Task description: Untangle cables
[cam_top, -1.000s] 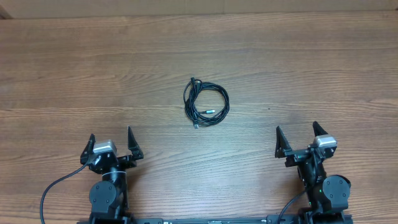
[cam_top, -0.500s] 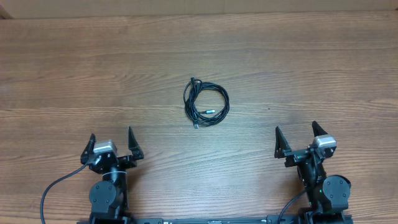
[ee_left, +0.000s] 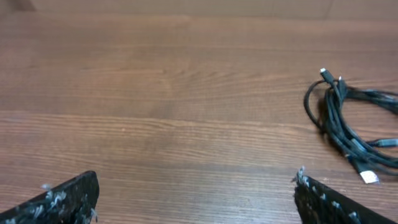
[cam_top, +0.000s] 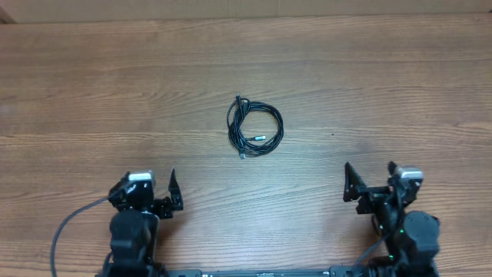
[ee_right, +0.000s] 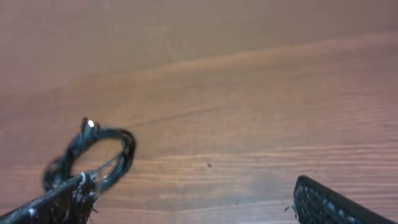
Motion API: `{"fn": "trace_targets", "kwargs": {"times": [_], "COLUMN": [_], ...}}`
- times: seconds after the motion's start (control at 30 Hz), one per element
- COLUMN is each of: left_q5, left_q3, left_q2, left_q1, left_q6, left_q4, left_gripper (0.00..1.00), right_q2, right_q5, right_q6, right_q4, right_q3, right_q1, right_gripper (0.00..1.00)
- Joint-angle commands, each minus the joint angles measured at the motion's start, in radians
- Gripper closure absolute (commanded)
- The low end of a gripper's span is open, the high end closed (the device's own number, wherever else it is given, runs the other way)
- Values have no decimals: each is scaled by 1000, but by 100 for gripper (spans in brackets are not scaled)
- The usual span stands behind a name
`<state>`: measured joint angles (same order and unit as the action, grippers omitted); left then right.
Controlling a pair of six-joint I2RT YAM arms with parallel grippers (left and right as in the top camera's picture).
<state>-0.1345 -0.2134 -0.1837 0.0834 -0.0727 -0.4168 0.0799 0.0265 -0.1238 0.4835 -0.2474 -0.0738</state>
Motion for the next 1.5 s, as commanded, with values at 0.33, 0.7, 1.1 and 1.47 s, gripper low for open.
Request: {"fn": "trace_targets", "kwargs": {"times": [0.33,0.7,1.1,1.47], "left_q5": [260,66,190,506], "left_q3": [-1000,-1926,-2021,-2021], "left_q2": [-571,-1343,-1822,-2177], "left_q1": [5,114,129,151], "left_q6": [-106,-62,-208,-158], "left_q4": [-385,-1106,-1091,-1078], "left_gripper": [0,0,0,22], "right_q2": [719,1091,1270,1397], "right_q5": [201,290,229,226], "right_q6": [-89,-13,-2,3], "right_q4": [415,697,887,959], "right_q3": [-991,-1639,-1638,-1637], "right_q1": [-6,-5,-6,-6], "right_gripper": [0,0,0,10]}}
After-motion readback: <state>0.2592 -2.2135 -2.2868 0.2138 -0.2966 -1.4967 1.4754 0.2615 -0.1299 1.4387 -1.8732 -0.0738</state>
